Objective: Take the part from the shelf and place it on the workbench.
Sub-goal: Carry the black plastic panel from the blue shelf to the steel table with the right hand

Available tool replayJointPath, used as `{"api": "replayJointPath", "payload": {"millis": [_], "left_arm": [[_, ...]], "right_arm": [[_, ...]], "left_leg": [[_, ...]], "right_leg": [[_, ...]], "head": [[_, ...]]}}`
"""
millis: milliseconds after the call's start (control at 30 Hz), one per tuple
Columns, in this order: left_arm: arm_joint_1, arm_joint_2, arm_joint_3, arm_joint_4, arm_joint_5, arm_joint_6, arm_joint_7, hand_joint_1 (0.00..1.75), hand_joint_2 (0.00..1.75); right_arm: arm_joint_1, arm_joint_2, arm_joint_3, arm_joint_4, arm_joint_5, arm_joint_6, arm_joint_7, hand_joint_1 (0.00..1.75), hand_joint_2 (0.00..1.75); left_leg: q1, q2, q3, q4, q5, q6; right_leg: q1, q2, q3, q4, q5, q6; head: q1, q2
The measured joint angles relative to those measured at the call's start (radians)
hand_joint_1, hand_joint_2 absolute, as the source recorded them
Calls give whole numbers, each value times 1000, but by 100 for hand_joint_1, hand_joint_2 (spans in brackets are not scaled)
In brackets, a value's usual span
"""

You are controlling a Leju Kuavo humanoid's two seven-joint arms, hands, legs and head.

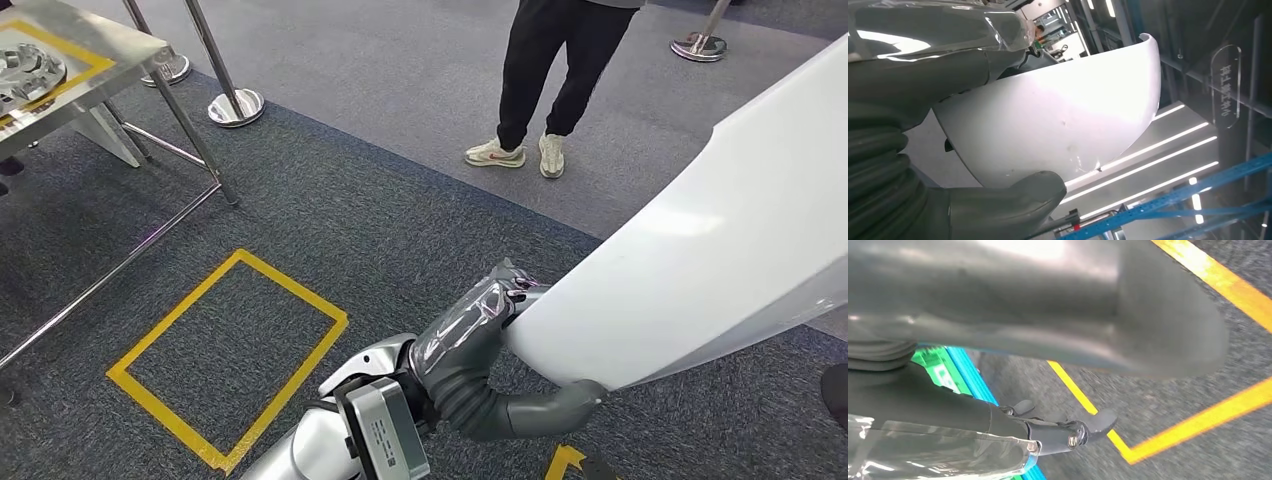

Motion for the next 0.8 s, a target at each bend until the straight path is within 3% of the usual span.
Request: {"api": "replayJointPath", "payload": {"millis": [33,100,167,200,233,300,367,400,467,533,600,667,700,733,800], "left_arm": [[-1,0,1,1,0,1,0,175,175],[-2,0,1,3,1,5,0,175,175],[-2,0,2,8,1,8,1,175,175],[-2,0,2,11,1,8,2,175,175],[-2,0,2,13,1,9,2,175,175],[-3,-1,3,15,2,9,3,175,175],[-7,-4,4,15,4,9,4,175,175],[-9,-5,4,15,5,9,4,175,175],[-10,-7,6,16,7,9,6,175,175],[-12,-8,8,18,9,9,7,175,175],[-14,-10,8,20,10,9,8,175,175],[-13,-9,8,23,10,9,9,175,175],[-11,-9,8,26,10,9,9,175,175],[-10,-9,8,28,10,9,9,175,175],[-10,-9,8,30,10,9,9,175,175]], "right_arm": [[-2,1,3,0,4,2,-1,0,0],[-2,0,6,-1,9,5,-2,0,0],[0,-2,8,-1,13,9,-2,0,0],[0,-3,10,-1,13,10,-2,0,0],[0,-4,11,-1,14,12,-2,0,0],[-3,-3,16,-1,14,15,-2,0,0],[-4,-3,20,-1,15,17,-3,0,0],[-3,-3,21,-1,16,17,-4,0,0],[-3,-2,23,-2,17,18,-8,0,0],[-4,-1,27,-3,20,17,-14,0,0],[-2,-5,30,-3,24,16,-17,0,0],[2,-11,31,-3,25,15,-17,0,0],[4,-13,31,-3,26,15,-17,0,0],[5,-14,31,-3,26,16,-17,0,0],[6,-16,32,-3,27,16,-18,0,0]], "left_leg": [[0,28,-15,30,-17,-5],[2,81,-76,147,-72,-13],[5,95,-140,260,-108,-15],[5,96,-150,272,-101,-13],[4,98,-137,243,-77,-10],[-5,126,-66,107,-14,5],[-19,166,-11,4,11,22],[-25,176,-4,-12,8,27],[-24,155,0,-22,12,31],[-15,133,15,-38,22,36],[-8,109,23,-45,29,39],[-6,80,24,-45,29,41],[-6,64,25,-44,28,40],[-4,49,26,-43,27,38],[1,22,27,-34,20,30]], "right_leg": [[0,-11,2,-1,-1,-6],[3,-35,5,-1,-4,-15],[6,-64,6,-1,-8,-18],[8,-77,7,-1,-9,-18],[10,-89,9,-1,-11,-18],[14,-109,17,-2,-15,-18],[17,-127,23,-3,-19,-13],[17,-137,25,-4,-21,-9],[17,-155,30,-9,-24,1],[14,-127,27,12,-39,10],[12,-72,-17,109,-86,20],[12,-51,-88,236,-128,27],[12,-50,-110,264,-126,29],[11,-48,-113,251,-104,30],[3,-25,-65,124,-28,35]], "head": [[-5,0],[-16,0],[-20,0],[-21,0],[-22,0],[-25,0],[-25,0],[-25,0],[-26,0],[-24,0],[-14,0],[-3,0],[0,0],[2,0],[4,0]]}}
